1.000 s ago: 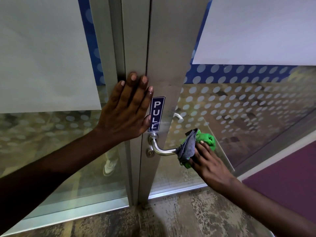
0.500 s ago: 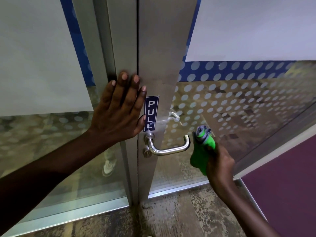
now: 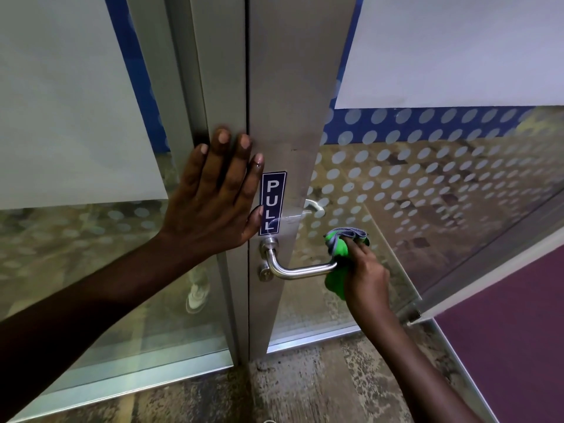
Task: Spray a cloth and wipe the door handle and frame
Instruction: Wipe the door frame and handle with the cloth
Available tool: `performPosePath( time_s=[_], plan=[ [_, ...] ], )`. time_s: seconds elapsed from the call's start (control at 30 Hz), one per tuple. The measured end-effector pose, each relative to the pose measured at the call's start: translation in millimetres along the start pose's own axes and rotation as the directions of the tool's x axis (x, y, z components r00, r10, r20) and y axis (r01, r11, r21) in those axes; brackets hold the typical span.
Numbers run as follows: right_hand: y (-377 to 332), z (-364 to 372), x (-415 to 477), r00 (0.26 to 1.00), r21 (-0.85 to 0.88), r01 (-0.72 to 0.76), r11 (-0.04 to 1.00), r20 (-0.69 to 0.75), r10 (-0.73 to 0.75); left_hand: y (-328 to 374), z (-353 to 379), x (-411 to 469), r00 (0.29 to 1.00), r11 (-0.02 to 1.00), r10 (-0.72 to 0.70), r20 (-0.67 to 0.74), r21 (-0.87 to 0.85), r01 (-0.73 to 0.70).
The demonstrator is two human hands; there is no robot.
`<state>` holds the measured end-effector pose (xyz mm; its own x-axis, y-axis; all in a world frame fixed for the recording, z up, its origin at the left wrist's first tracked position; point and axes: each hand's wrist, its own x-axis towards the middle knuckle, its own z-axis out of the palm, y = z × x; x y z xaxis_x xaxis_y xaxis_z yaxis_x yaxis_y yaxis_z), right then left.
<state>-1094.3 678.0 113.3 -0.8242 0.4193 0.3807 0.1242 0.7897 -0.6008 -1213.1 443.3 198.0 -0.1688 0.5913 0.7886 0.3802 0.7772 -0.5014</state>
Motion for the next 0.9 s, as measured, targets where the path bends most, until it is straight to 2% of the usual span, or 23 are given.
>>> performPosePath(
  time_s=[0.03,0.1,0.17,0.2,0.27,0.33,0.37,0.47,0.57,0.6,0.63,0.7,0.73,0.77,0.8,0.83,0.87,0.9],
  plan=[
    [2,-1,3,0.992,0.08,-0.127,0.989,-0.01,0.129,0,0,0,1.0,1.0,0.002,-0.004,-0.001,-0.002],
    [20,3,8,0.89,0.265,-0.44,0.858,0.005,0.455,0,1,0,1.0,1.0,0.0,-0.009,0.003,0.0],
    [34,11,4,0.784,0.372,-0.597,0.711,0.083,0.615,1,1,-1,1.0,1.0,0.0,-0.01,0.007,0.001],
    [40,16,1,0.745,0.483,-0.631,0.607,0.157,0.649,1,1,-1,1.0,1.0,0.001,-0.009,0.007,-0.001],
    [43,21,-6,0.678,0.699,-0.663,0.269,0.408,0.611,0,1,-1,1.0,1.0,0.004,-0.007,0.008,-0.004],
    [39,20,-6,0.64,0.734,-0.676,-0.069,0.631,0.439,0,1,0,1.0,1.0,0.003,-0.006,0.005,-0.003],
    [36,21,-4,0.635,0.717,-0.676,-0.17,0.684,0.359,0,1,0,1.0,1.0,0.002,-0.007,0.003,-0.002],
    [34,27,2,0.632,0.664,-0.672,-0.327,0.745,0.213,0,0,-1,1.0,1.0,0.002,-0.008,0.015,-0.002],
    [38,35,2,0.639,0.65,-0.645,-0.403,0.747,0.182,0,0,-1,1.0,1.0,-0.001,-0.009,0.009,0.001],
    [39,36,2,0.649,0.67,-0.611,-0.422,0.729,0.218,0,0,-1,1.0,1.0,-0.003,-0.01,0.001,0.003],
    [40,38,2,0.653,0.703,-0.584,-0.406,0.704,0.279,1,-1,0,1.0,1.0,-0.003,-0.01,-0.004,0.003],
    [28,36,5,0.662,0.791,-0.527,-0.311,0.611,0.435,1,-1,0,1.0,1.0,0.003,-0.01,-0.005,-0.003],
    [26,37,6,0.672,0.864,-0.441,-0.243,0.498,0.548,1,-1,0,1.0,1.0,0.007,-0.01,-0.003,-0.007],
    [25,35,7,0.681,0.93,-0.352,-0.108,0.333,0.652,0,-1,0,1.0,1.0,0.008,-0.011,-0.002,-0.008],
    [23,31,7,0.716,0.959,-0.266,0.095,0.131,0.685,0,-1,0,1.0,1.0,0.005,-0.012,-0.003,-0.005],
    [21,25,7,0.778,0.92,-0.174,0.352,-0.091,0.622,0,-1,0,1.0,1.0,-0.001,-0.013,-0.007,0.001],
    [20,19,6,0.848,0.799,-0.065,0.598,-0.272,0.455,0,-1,0,1.0,1.0,-0.005,-0.014,-0.011,0.005],
    [21,16,4,0.91,0.594,0.058,0.802,-0.363,0.202,0,-1,0,1.0,1.0,-0.008,-0.014,-0.013,0.008]
  ],
)
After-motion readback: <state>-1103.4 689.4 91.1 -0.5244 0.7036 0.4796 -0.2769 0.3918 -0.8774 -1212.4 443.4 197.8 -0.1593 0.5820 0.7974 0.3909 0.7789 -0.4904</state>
